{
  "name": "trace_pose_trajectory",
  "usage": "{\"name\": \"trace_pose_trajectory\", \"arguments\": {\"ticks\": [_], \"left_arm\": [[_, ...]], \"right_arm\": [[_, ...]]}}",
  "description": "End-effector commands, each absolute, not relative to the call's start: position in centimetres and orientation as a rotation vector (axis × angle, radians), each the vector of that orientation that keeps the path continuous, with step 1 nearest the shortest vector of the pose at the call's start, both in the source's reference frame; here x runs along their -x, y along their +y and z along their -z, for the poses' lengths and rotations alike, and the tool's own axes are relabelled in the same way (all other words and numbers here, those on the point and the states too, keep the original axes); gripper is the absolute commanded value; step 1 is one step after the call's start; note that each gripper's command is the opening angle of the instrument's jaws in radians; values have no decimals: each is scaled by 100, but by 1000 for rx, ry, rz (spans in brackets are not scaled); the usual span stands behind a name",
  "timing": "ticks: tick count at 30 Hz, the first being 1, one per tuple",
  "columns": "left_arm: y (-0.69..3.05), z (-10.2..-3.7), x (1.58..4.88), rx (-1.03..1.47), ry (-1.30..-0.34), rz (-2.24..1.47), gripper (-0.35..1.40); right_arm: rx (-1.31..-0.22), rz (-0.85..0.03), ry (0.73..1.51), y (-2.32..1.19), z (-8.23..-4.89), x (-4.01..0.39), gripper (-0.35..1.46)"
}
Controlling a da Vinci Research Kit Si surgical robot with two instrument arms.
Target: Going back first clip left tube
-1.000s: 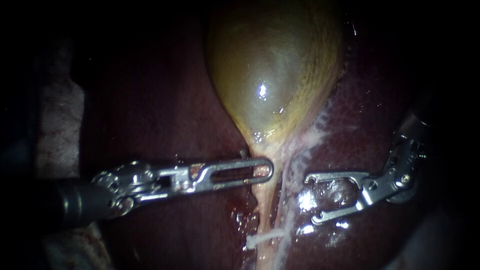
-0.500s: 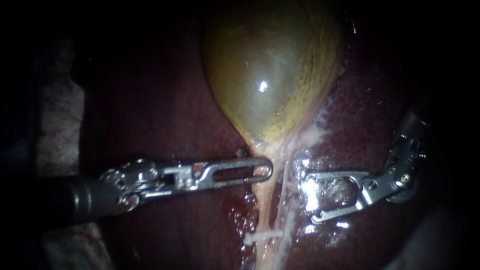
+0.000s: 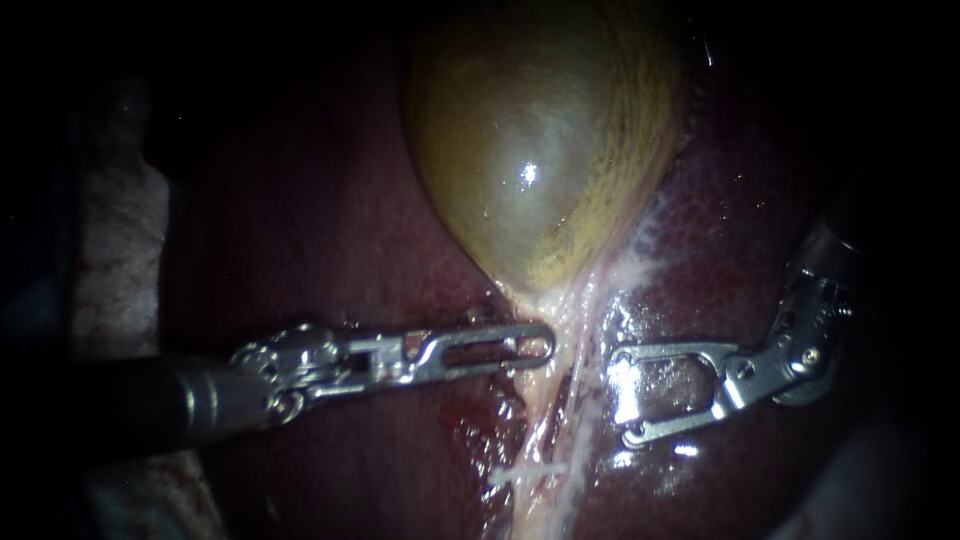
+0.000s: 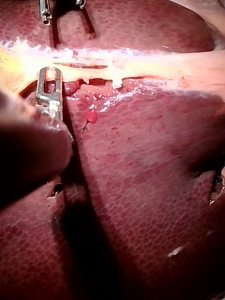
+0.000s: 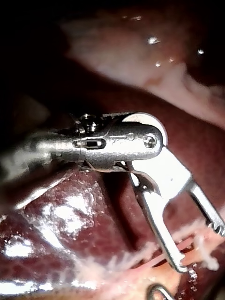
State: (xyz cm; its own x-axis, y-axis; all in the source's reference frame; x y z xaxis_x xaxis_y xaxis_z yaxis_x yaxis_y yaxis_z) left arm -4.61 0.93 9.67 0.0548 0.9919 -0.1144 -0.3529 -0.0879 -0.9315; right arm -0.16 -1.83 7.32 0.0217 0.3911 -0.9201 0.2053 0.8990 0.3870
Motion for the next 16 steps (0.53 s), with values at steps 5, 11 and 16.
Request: {"name": "trace_pose_trajectory", "arguments": {"ticks": [5,11,16], "left_arm": [[93,-967,460,1046,-838,-1377,-35],[93,-966,460,1046,-839,-1377,-35],[93,-965,458,1045,-840,-1377,-35]], "right_arm": [[-480,-153,1561,-183,-732,16,54],[-480,-153,1561,-183,-732,16,54],[-480,-153,1561,-183,-732,16,54]]}}
